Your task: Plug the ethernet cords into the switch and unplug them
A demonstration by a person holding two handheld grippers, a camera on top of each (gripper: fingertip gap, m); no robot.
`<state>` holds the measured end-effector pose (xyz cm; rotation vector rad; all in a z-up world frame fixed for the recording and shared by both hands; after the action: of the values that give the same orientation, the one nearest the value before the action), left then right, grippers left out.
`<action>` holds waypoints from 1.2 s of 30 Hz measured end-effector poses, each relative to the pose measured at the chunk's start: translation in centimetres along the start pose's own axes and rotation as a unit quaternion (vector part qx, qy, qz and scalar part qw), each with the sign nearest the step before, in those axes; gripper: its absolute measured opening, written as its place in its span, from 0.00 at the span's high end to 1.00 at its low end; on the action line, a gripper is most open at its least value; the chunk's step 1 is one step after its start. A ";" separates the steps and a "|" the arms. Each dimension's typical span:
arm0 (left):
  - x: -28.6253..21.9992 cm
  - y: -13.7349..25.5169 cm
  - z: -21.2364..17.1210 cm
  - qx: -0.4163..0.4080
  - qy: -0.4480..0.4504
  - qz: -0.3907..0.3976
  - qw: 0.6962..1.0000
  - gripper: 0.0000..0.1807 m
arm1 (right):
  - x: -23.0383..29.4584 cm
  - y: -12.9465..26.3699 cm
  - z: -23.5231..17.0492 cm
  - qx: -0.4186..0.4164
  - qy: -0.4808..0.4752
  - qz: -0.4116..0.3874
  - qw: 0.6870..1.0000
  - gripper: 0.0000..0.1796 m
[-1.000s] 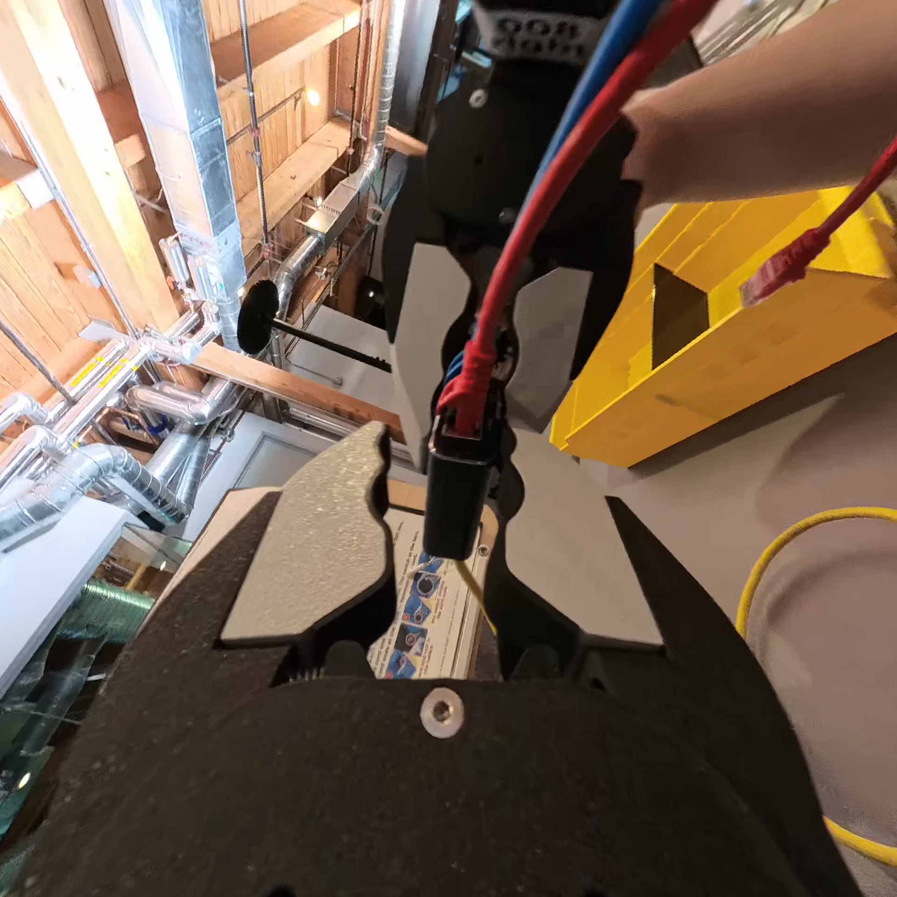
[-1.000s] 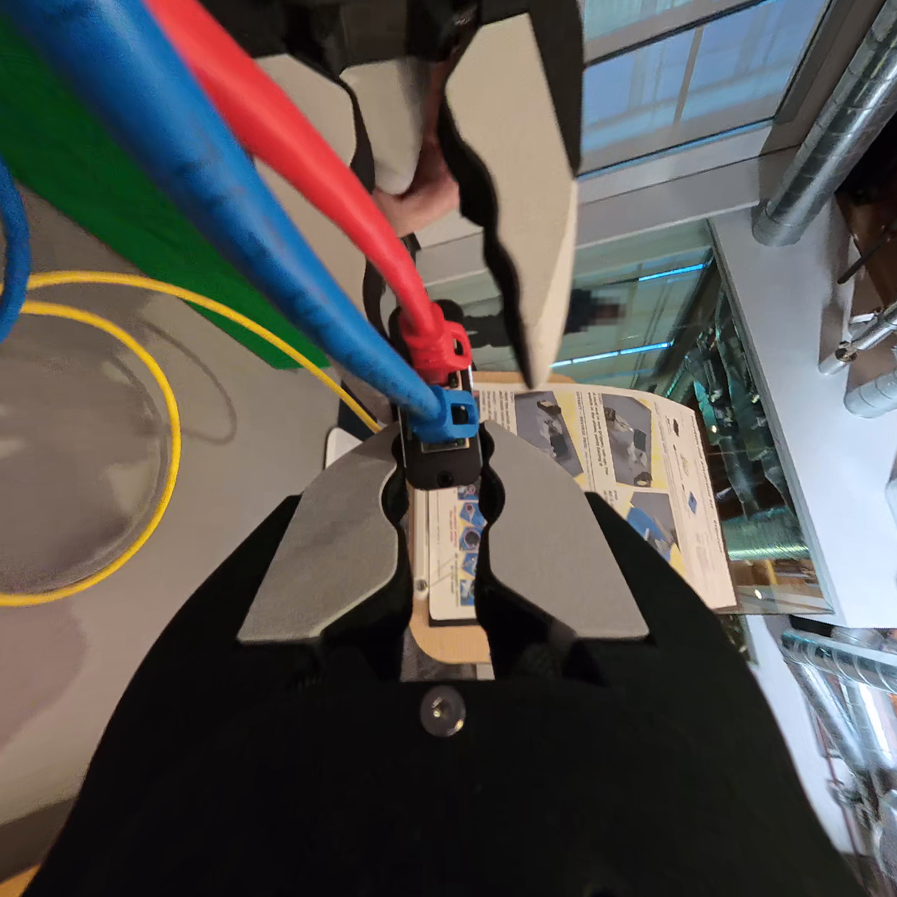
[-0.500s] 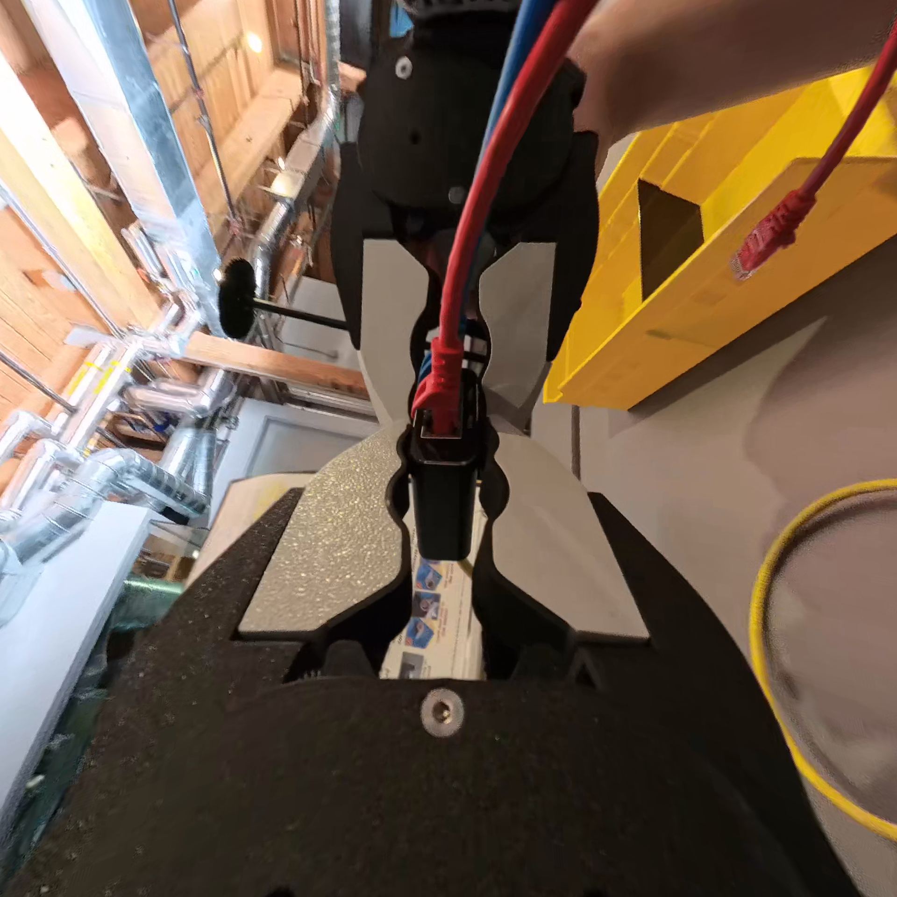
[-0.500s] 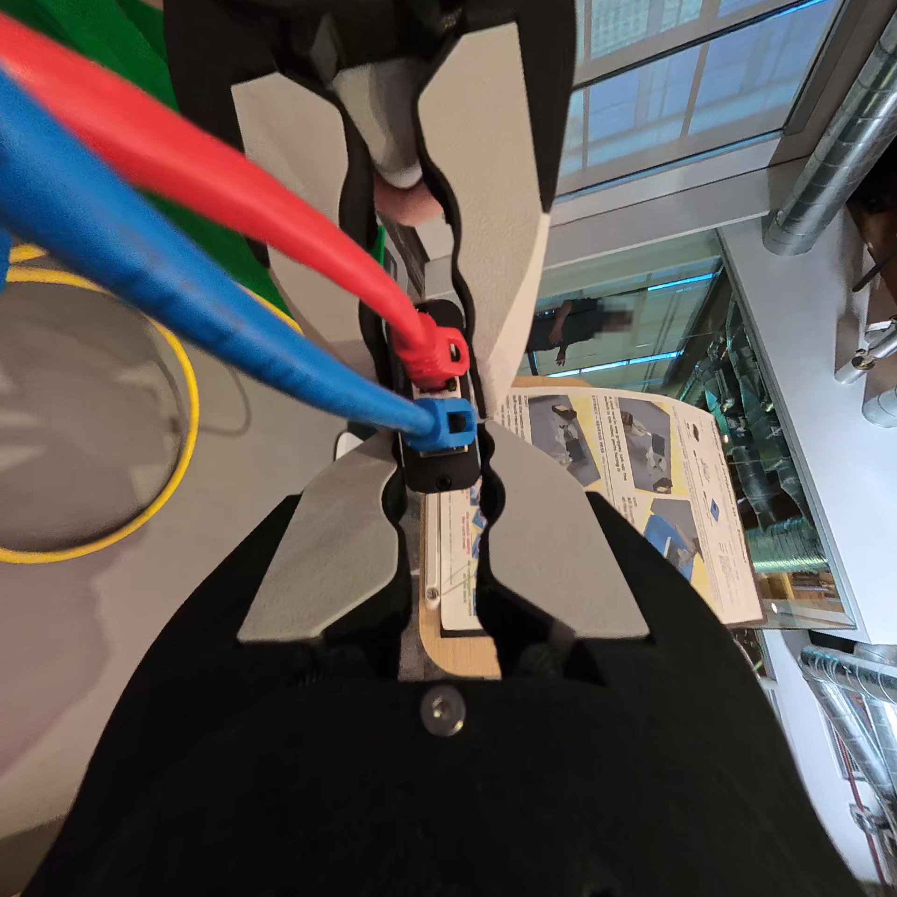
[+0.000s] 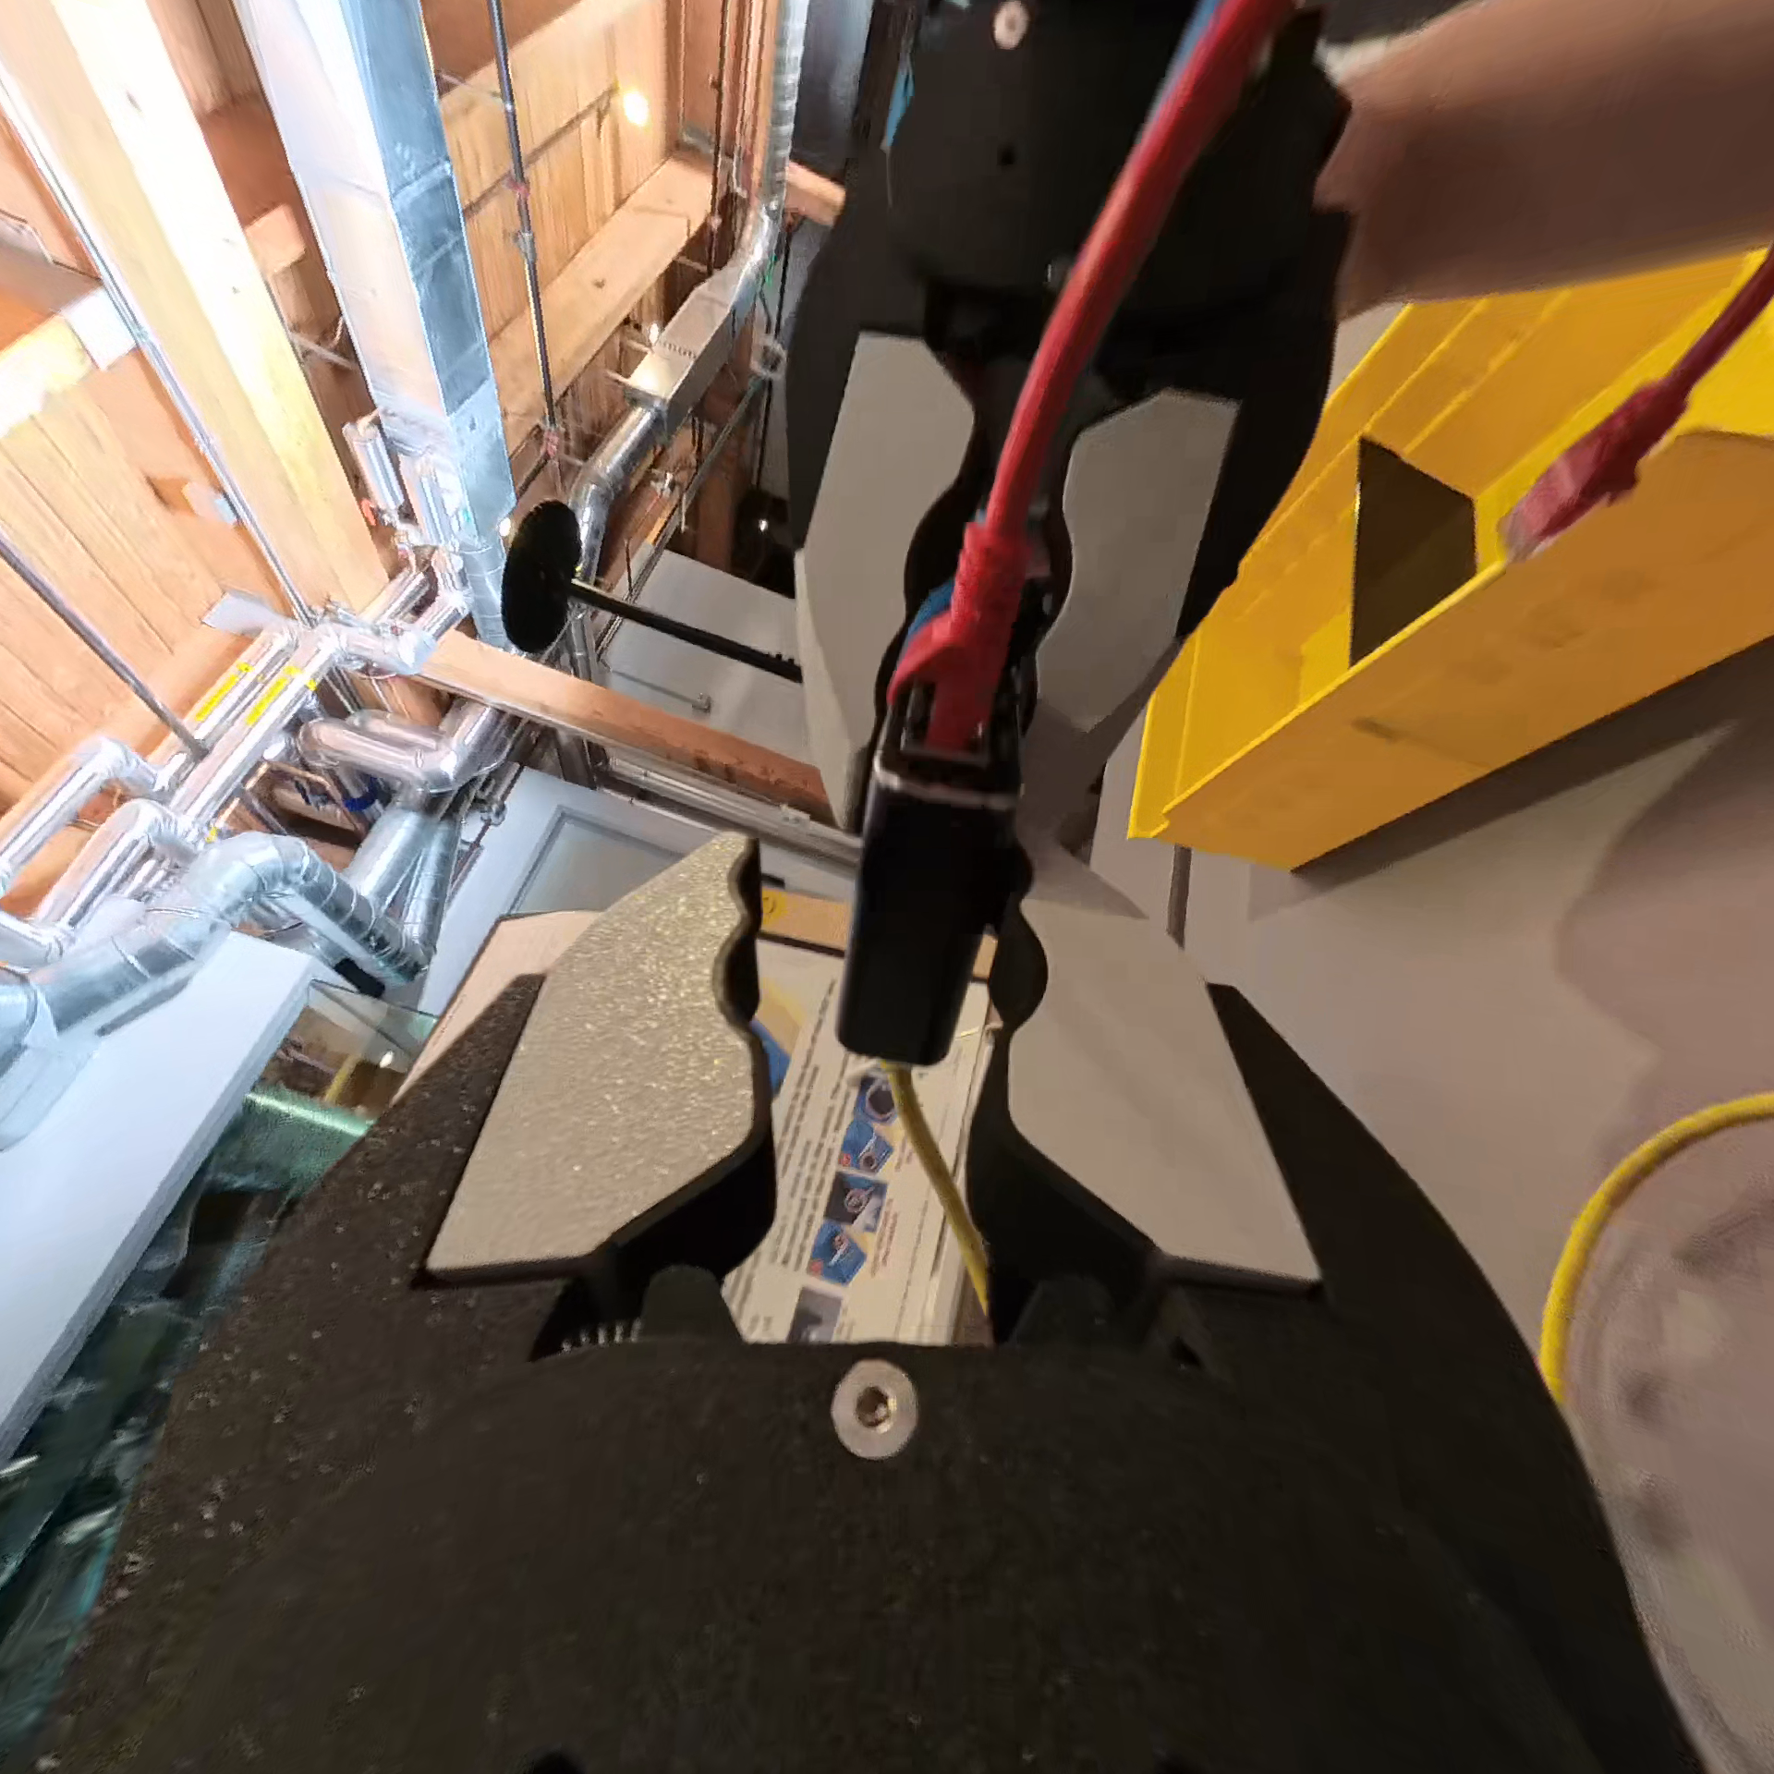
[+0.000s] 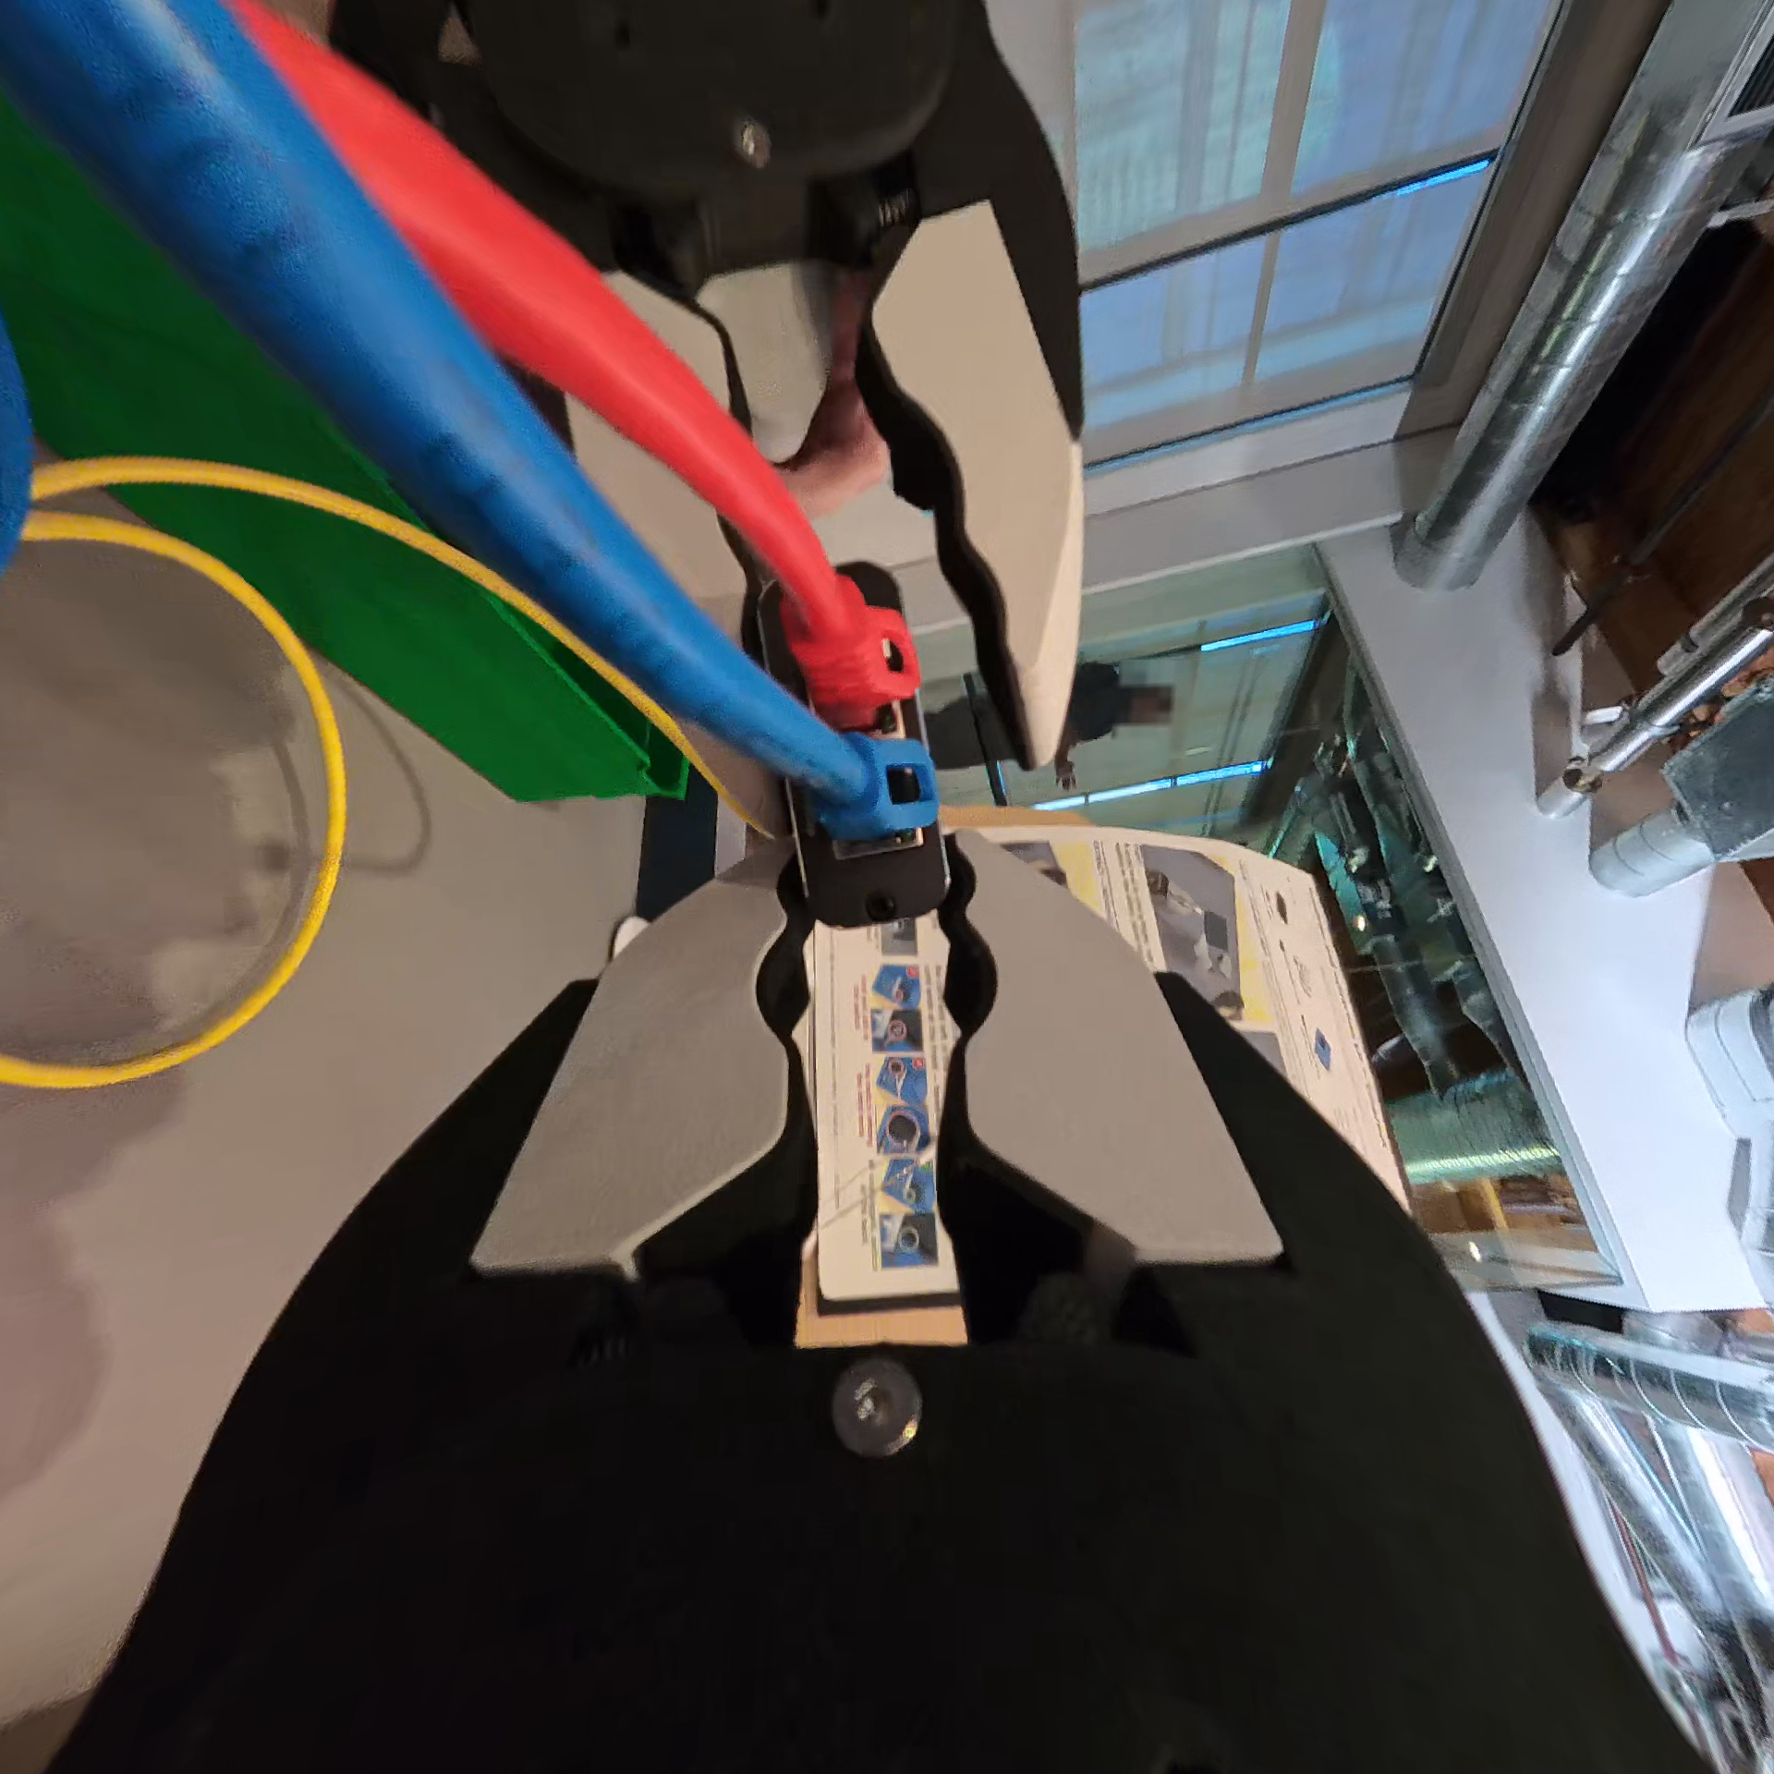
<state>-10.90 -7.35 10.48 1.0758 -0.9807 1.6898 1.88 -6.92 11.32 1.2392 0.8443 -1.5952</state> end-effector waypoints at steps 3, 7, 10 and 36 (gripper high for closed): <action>-0.2 0.3 -0.4 0.015 -0.043 -0.005 0.999 0.81 | -0.1 0.0 0.2 -0.026 -0.013 -0.002 1.000 0.85; -1.0 -0.3 -0.9 0.047 -0.076 -0.019 0.996 0.87 | 0.3 -0.2 -0.3 -0.012 -0.016 0.011 1.000 0.85; -1.0 -0.5 -1.5 0.073 -0.046 -0.039 0.996 0.87 | 0.5 -0.3 -1.2 0.003 -0.036 0.014 0.999 0.84; 0.1 0.0 -0.6 0.018 -0.012 0.008 1.000 0.85 | -0.6 0.6 3.5 0.069 0.046 0.014 0.996 0.86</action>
<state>-11.09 -6.75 10.37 1.1174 -0.9797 1.7170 1.27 -10.14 12.86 1.4256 0.7806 -1.6049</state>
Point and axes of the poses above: each gripper's, where its closed fingertips meet, y back along the fingers, z out of its top, x = y × z across the jaws, the point moved 8 cm from there along y, back along the fingers, and after that the axes turned 13 degrees about -x, right-handed, at the moved point
